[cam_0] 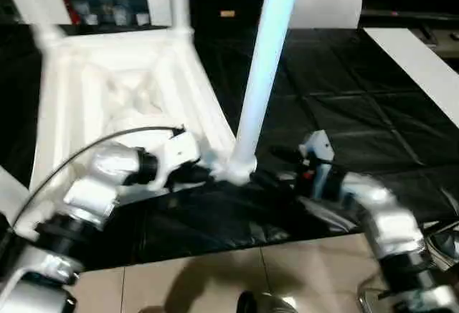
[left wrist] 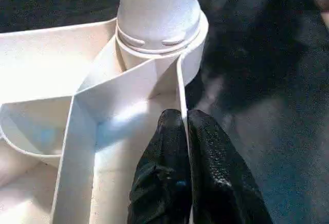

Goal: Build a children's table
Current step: Rotate leg to tighten

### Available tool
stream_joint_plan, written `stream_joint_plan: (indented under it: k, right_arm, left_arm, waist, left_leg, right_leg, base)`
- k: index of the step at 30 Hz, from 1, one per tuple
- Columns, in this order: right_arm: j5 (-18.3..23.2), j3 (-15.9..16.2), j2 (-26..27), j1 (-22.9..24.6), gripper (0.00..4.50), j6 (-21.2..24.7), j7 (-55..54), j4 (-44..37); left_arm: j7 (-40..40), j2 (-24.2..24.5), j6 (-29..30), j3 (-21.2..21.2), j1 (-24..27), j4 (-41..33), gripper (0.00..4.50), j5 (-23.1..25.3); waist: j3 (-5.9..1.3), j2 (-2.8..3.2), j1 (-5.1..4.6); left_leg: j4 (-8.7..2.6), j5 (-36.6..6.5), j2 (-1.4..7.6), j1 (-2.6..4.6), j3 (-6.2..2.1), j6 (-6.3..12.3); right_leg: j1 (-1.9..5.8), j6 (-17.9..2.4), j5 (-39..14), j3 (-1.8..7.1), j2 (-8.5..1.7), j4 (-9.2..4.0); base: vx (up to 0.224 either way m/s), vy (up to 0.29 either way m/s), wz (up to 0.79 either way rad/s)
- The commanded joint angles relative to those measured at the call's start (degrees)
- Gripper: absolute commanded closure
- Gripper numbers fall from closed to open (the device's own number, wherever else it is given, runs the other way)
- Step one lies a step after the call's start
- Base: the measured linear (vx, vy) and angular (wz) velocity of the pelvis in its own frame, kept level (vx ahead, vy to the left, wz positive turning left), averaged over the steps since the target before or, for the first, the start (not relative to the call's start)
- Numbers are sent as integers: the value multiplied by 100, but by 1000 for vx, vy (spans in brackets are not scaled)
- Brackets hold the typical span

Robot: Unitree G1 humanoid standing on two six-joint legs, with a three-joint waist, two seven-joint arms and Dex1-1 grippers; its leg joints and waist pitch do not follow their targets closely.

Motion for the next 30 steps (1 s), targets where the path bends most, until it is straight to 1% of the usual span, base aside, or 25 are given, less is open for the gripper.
stream_joint_plan:
  k: [1, 2, 3, 4, 5, 6, 7, 8, 9, 10, 11, 12, 13, 14, 16, 18, 20, 21, 23, 25, 26, 27, 28, 30]
  right_arm:
    - [111, 95, -105, -62, 8, -107, 359, -116]
    - [154, 184, -181, -129, 8, -155, 670, -62]
    - [154, 184, -181, -129, 24, -155, 670, -62]
    - [84, 310, -221, -250, 24, -284, 924, 117]
    - [45, 355, -224, -305, 35, -325, 1006, 207]
    - [9, 392, -222, -351, 35, -359, 1064, 283]
    - [-51, 481, -209, -484, 61, -453, 1173, 521]
    - [-51, 482, -208, -485, 61, -453, 1174, 523]
    - [-57, 494, -206, -502, 68, -463, 1189, 552]
    - [-125, 591, -162, -646, 75, -566, 1278, 788]
    - [-176, 623, -115, -728, 75, -639, 1274, 917]
    - [-176, 623, -115, -728, 95, -639, 1274, 917]
    - [-208, 653, -61, -827, 106, -708, 1291, 1068]
    - [-195, 675, -20, -919, 112, -739, 1349, 1201]
    - [-197, 703, 25, -1024, 117, -802, 1432, 1361]
    - [-190, 724, 48, -1069, 136, -812, 1481, 1410]
    - [-165, 764, 78, -1153, 157, -857, 1591, 1525]
    - [-165, 764, 78, -1153, 166, -857, 1591, 1525]
    - [-180, 815, 94, -1226, 182, -909, 1714, 1638]
    - [-189, 832, 102, -1256, 201, -948, 1743, 1701]
    - [-191, 843, 105, -1271, 201, -963, 1764, 1731]
    - [-191, 843, 105, -1271, 211, -963, 1764, 1731]
    - [-196, 851, 114, -1293, 227, -990, 1800, 1784]
    - [-199, 851, 118, -1300, 237, -1000, 1822, 1806]
  left_arm:
    - [-586, 8, -183, -562, 92, 218, 450, 128]
    - [-792, 44, -303, -630, 10, 306, 450, 128]
    - [-792, 44, -303, -630, 10, 306, 450, 128]
    - [-997, 72, -459, -730, -101, 409, 450, 159]
    - [-1079, 77, -540, -767, -150, 472, 450, 173]
    - [-1144, 81, -604, -797, -187, 518, 450, 183]
    - [-1288, 81, -722, -867, -278, 645, 450, 213]
    - [-1290, 81, -723, -868, -279, 646, 450, 213]
    - [-1309, 79, -743, -875, -289, 661, 450, 217]
    - [-1431, 74, -897, -947, -369, 778, 450, 289]
    - [-1476, 68, -969, -976, -404, 839, 450, 325]
    - [-1476, 68, -969, -976, -404, 839, 450, 325]
    - [-1511, 58, -1039, -1002, -446, 917, 450, 353]
    - [-1527, 43, -1089, -1014, -486, 993, 450, 360]
    - [-1556, 37, -1148, -1031, -533, 1070, 450, 361]
    - [-1568, 35, -1175, -1036, -553, 1099, 450, 360]
    - [-1604, 33, -1247, -1045, -590, 1178, 450, 365]
    - [-1604, 33, -1247, -1045, -590, 1178, 450, 365]
    - [-1629, 37, -1339, -1053, -625, 1276, 450, 387]
    - [-1632, 32, -1370, -1051, -638, 1318, 450, 394]
    - [-1630, 31, -1387, -1049, -642, 1341, 450, 400]
    - [-1630, 31, -1387, -1049, -642, 1341, 450, 400]
    - [-1624, 28, -1412, -1054, -646, 1375, 450, 410]
    - [-1621, 28, -1419, -1060, -647, 1387, 450, 415]
  waist:
    - [-379, -1, 2]
    - [-381, 6, 8]
    - [-392, -1, 17]
    - [-393, -19, 27]
    - [-395, -13, 36]
    - [-397, -19, 44]
    - [-394, -19, 68]
    - [-397, -15, 80]
    - [-400, -9, 102]
    - [-402, -22, 112]
    - [-411, -24, 116]
    - [-411, -27, 111]
    - [-409, -32, 120]
    - [-411, -29, 116]
    - [-399, -44, 124]
    - [-399, -42, 135]
    - [-408, -37, 133]
    - [-414, -52, 134]
    - [-426, -56, 138]
    - [-431, -58, 139]
    - [-427, -59, 142]
    - [-427, -59, 142]
    - [-420, -63, 140]
    - [-425, -61, 145]
  left_leg:
    - [-296, -369, 26, -107, 126, 614]
    - [-295, -353, 24, -106, 124, 617]
    - [-289, -333, 31, -99, 123, 626]
    - [-284, -310, 28, -96, 124, 642]
    - [-283, -319, 22, -93, 127, 625]
    - [-280, -308, 29, -100, 125, 612]
    - [-278, -276, 32, -91, 132, 588]
    - [-274, -270, 21, -87, 136, 596]
    - [-277, -247, 30, -77, 139, 566]
    - [-274, -213, 31, -82, 137, 556]
    - [-271, -190, 27, -86, 133, 554]
    - [-269, -181, 18, -91, 136, 529]
    - [-267, -214, 25, -96, 133, 508]
    - [-267, -256, 22, -94, 134, 501]
    - [-271, -403, 29, -99, 127, 442]
    - [-275, -444, 31, -100, 123, 403]
    - [-277, -417, 36, -98, 120, 380]
    - [-271, -413, 36, -97, 124, 392]
    - [-267, -293, 35, -103, 123, 422]
    - [-262, -273, 34, -100, 127, 444]
    - [-263, -291, 36, -103, 128, 441]
    - [-263, -291, 36, -103, 128, 441]
    - [-266, -366, 36, -102, 128, 419]
    - [-264, -382, 37, -103, 126, 389]
  right_leg:
    - [384, -1125, -1343, 346, -315, -303]
    - [382, -1138, -1321, 342, -313, -302]
    - [384, -1165, -1253, 339, -310, -287]
    - [373, -1197, -1221, 332, -309, -281]
    - [377, -1226, -1233, 337, -309, -277]
    - [386, -1228, -1216, 341, -317, -269]
    - [381, -1235, -1193, 349, -323, -267]
    - [374, -1251, -1202, 345, -319, -268]
    - [374, -1275, -1159, 348, -318, -259]
    - [381, -1298, -1061, 348, -313, -241]
    - [385, -1318, -1015, 344, -314, -229]
    - [383, -1329, -989, 344, -308, -224]
    - [393, -1319, -992, 348, -319, -223]
    - [388, -1324, -1039, 346, -322, -226]
    - [394, -1253, -1283, 344, -323, -251]
    - [395, -1196, -1380, 345, -323, -257]
    - [393, -1208, -1320, 345, -319, -244]
    - [392, -1217, -1278, 343, -315, -241]
    - [402, -1269, -1069, 342, -311, -209]
    - [401, -1308, -1014, 340, -312, -204]
    - [403, -1313, -1044, 341, -315, -207]
    - [403, -1313, -1044, 341, -315, -207]
    - [400, -1281, -1174, 340, -313, -221]
    - [404, -1252, -1243, 342, -318, -224]
  base:
    - [0, 0, 0]
    - [0, 0, 0]
    - [0, 0, 0]
    - [0, 0, 0]
    - [0, 0, 0]
    - [0, 0, 0]
    - [0, 0, 0]
    - [0, 0, 0]
    - [0, 0, 0]
    - [0, 0, 0]
    - [0, 0, 0]
    - [0, 0, 0]
    - [0, 0, 0]
    - [0, 0, 0]
    - [0, 0, 0]
    - [0, 0, 0]
    - [0, 0, 0]
    - [0, 0, 0]
    - [0, 0, 0]
    - [0, 0, 0]
    - [0, 0, 0]
    - [0, 0, 0]
    - [0, 0, 0]
    - [0, 0, 0]
